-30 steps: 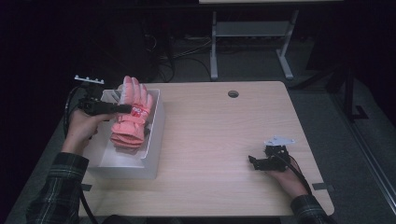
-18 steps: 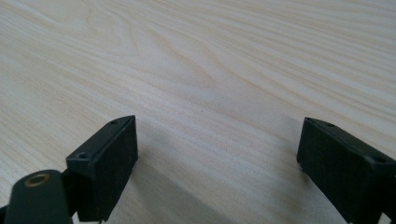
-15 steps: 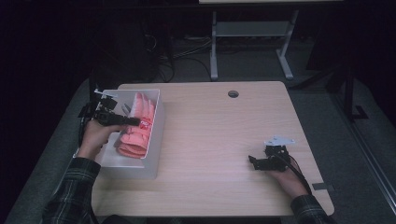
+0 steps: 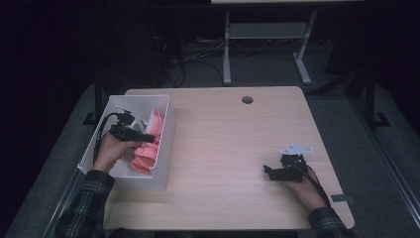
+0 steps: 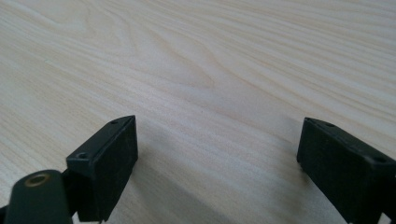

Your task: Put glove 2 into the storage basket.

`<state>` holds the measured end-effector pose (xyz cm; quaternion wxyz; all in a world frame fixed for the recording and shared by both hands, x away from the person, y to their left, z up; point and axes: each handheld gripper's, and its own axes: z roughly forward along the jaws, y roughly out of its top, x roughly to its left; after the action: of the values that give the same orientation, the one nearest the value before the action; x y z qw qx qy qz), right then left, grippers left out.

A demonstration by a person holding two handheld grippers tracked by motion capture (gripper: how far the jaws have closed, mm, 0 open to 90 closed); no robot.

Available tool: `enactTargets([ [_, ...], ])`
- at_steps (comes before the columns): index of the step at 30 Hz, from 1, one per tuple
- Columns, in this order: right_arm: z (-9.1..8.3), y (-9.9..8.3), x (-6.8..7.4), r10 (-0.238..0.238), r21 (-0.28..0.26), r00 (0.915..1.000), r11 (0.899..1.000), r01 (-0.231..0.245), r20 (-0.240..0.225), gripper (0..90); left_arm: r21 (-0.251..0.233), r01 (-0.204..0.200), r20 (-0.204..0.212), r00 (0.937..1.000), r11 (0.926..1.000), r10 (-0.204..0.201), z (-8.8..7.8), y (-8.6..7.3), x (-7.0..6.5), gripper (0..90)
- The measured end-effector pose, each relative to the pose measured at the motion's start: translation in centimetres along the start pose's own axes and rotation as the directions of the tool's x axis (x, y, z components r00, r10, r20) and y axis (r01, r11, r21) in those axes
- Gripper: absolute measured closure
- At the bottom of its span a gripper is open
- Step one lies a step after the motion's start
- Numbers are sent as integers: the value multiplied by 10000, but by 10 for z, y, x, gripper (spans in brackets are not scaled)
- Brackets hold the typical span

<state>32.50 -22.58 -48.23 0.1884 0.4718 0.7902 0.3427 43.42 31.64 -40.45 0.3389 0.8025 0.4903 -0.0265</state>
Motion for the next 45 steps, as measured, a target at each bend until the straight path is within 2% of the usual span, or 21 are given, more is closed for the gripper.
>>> enactTargets([
  [2,0,0,0,0,-1,10000,10000,0,3,118,-142,215,132,9997,9997,-213,0,-1,2,522],
  [5,0,0,0,3,-1,10000,10000,-3,1,118,-335,288,133,9995,9990,-284,-3,-1,3,388],
  [9,0,0,0,6,-1,10000,10000,-6,3,118,-651,195,-266,9994,9977,-213,-8,1,-1,221],
  [12,0,0,0,4,-5,10000,10000,-4,2,118,-980,76,-651,9978,9952,-140,-21,5,-5,142],
  [16,0,0,0,7,-4,10000,10000,-7,2,119,-1299,-146,-851,9964,9914,35,-42,12,-12,133],
  [20,0,0,0,10,-3,10000,10000,-10,3,119,-1587,-609,-971,9942,9855,458,-59,18,-24,133],
  [23,0,0,0,9,-3,10000,10000,-9,4,119,-1917,-945,-957,9924,9769,772,-69,24,-36,133],
  [26,0,0,0,10,-1,10000,10000,-10,4,119,-2242,-1341,-936,9889,9653,1156,-77,31,-54,133],
  [33,0,0,0,15,-4,10000,10000,-15,6,119,-2571,-2154,-573,9765,9421,2077,-72,47,-98,133],
  [38,0,0,0,18,-3,10000,10000,-18,4,119,-2811,-2709,-345,9616,9207,2724,-60,55,-131,134],
  [45,0,0,0,15,-3,10000,10000,-15,1,119,-2824,-3435,-399,9371,8957,3468,-38,58,-172,135],
])
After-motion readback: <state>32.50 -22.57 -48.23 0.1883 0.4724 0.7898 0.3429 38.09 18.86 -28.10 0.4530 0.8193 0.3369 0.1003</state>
